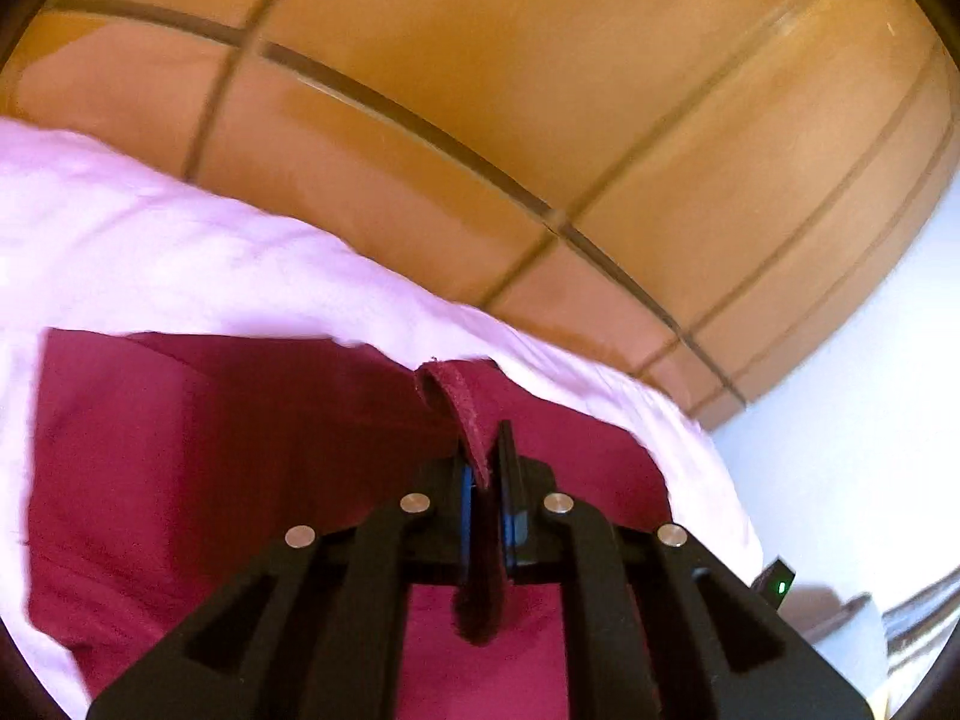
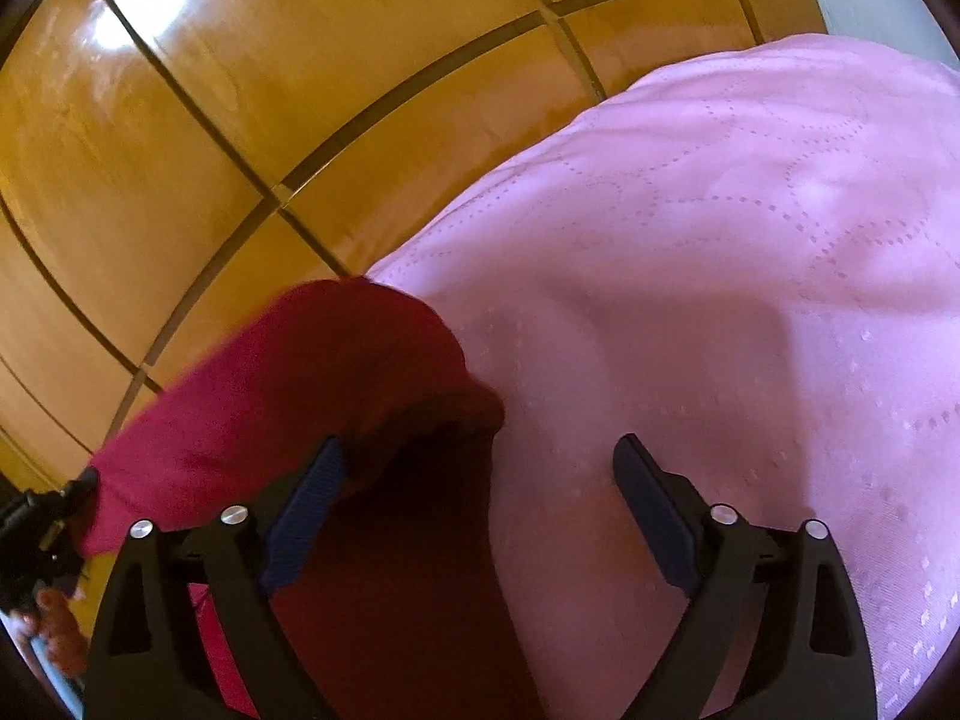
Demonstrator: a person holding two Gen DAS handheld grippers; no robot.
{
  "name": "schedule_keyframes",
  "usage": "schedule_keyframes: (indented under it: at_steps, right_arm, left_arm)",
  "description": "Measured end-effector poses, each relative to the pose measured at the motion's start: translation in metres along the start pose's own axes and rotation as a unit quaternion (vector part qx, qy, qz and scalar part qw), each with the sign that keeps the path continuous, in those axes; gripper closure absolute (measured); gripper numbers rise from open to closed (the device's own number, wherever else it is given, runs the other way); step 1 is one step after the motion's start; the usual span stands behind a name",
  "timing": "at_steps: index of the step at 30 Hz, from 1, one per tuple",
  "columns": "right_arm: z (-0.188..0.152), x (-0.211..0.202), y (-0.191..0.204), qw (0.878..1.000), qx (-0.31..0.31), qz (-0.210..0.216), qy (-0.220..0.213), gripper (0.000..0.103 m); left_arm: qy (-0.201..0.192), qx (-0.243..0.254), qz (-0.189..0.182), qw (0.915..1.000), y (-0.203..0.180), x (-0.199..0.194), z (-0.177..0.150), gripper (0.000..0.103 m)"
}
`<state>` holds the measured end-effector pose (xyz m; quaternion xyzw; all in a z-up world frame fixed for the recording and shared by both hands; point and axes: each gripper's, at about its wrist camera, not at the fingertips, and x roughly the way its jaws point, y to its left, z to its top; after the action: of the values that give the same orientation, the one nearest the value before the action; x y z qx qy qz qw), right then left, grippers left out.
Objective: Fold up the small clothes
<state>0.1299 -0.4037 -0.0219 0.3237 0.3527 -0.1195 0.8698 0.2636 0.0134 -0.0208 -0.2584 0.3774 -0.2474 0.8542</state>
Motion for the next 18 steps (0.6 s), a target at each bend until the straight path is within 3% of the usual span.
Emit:
schedule_keyframes:
  at_steps: [3, 7, 9, 14, 18]
  right_arm:
    - [0.0, 0.001, 0.002, 1.0, -0.002, -0.001, 0.0, 0.011]
    - [0.001, 0.0, 0.002, 1.0, 0.0, 0.0, -0.001, 0.011]
    - [0.001, -0.001, 0.001, 1.0, 0.0, -0.002, 0.0, 0.011]
    - [0.004, -0.01, 0.008, 0.999, -0.01, -0.031, 0.008, 0.011]
    - [0.032, -0.012, 0.02, 0.999, -0.018, -0.03, 0.005, 0.011]
  left_arm:
    - [0.015, -0.022, 0.056, 0.9981, 0.037, -0.003, -0.01, 0.097]
    - [0.031, -0.07, 0.096, 0.9924, 0.083, 0.001, -0.035, 0.097]
    - [0.032, -0.081, 0.089, 0.9922, 0.097, 0.002, -0.047, 0.097]
    - [0.013, -0.041, 0.094, 0.9947, 0.086, 0.01, -0.055, 0.094]
    - [-0.003, -0.042, 0.08, 0.9959, 0.094, 0.004, -0.057, 0.094]
